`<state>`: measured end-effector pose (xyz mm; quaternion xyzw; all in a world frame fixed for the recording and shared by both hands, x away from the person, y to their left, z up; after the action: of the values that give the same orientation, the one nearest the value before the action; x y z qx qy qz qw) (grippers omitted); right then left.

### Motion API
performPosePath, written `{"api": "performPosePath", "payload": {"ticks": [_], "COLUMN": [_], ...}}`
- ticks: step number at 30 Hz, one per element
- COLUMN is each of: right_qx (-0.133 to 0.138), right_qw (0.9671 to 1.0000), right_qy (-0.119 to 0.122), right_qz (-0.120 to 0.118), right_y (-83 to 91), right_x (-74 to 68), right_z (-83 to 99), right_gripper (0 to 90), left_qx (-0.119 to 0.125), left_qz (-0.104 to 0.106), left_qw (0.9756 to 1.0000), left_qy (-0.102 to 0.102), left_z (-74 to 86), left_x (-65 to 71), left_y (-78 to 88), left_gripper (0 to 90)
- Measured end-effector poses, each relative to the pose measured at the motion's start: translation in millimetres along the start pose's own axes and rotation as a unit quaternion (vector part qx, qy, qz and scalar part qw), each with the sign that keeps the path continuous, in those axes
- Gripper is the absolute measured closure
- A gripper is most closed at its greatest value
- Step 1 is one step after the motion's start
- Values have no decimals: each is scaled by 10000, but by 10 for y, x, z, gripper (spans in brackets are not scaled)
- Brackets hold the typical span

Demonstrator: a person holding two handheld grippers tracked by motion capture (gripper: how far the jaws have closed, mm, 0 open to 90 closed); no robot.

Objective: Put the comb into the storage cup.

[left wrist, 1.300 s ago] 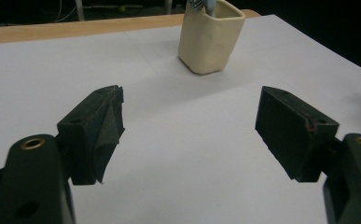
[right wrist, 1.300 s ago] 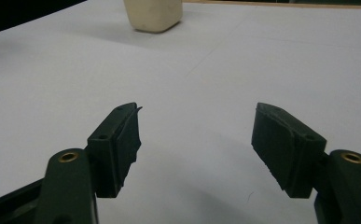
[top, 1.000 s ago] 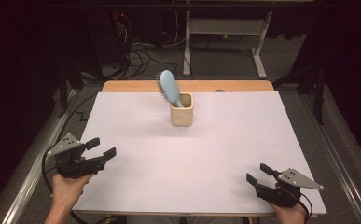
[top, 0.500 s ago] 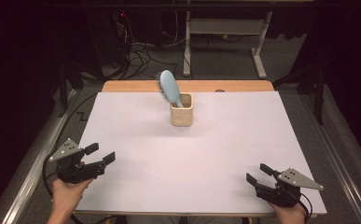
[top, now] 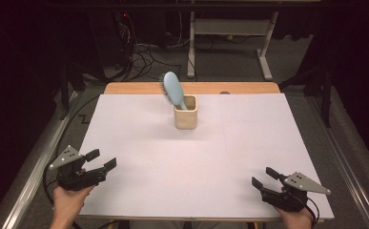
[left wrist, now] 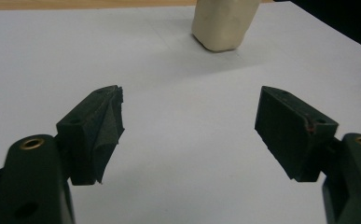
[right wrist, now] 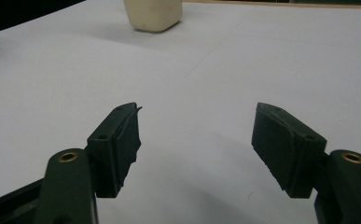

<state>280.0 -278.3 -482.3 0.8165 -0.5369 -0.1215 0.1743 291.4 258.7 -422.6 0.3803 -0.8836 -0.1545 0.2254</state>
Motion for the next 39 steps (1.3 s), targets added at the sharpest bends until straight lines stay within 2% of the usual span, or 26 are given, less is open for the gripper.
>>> {"api": "performPosePath", "payload": {"ticks": [8, 15, 39], "right_qx": [-1, -1, 0], "right_qw": [10000, 10000, 10000], "right_qy": [5, 8, 17], "right_qz": [-2, -1, 2], "right_y": [-1, -3, 0], "right_x": [0, 1, -2], "right_z": [0, 0, 0], "right_gripper": [328, 328, 328], "left_qx": [25, 50, -84], "left_qz": [-32, -62, -107], "left_qw": [10000, 10000, 9998], "left_qy": [52, 15, 120], "left_z": [57, 107, 302], "left_x": [-21, 6, -17], "left_y": [-16, -28, -105], "left_gripper": [245, 251, 250]}}
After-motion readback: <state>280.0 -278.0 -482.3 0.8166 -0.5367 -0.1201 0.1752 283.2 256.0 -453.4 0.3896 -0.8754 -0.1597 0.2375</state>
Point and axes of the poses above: each handheld gripper's, and its own axes: y roughly backward along the jaws, z roughly out of its underside, x roughly to its right, the point moved 4 cm from there along -y, roughly forward along the jaws, and after that the axes turned 10 degrees about z, right-handed, at the moved point
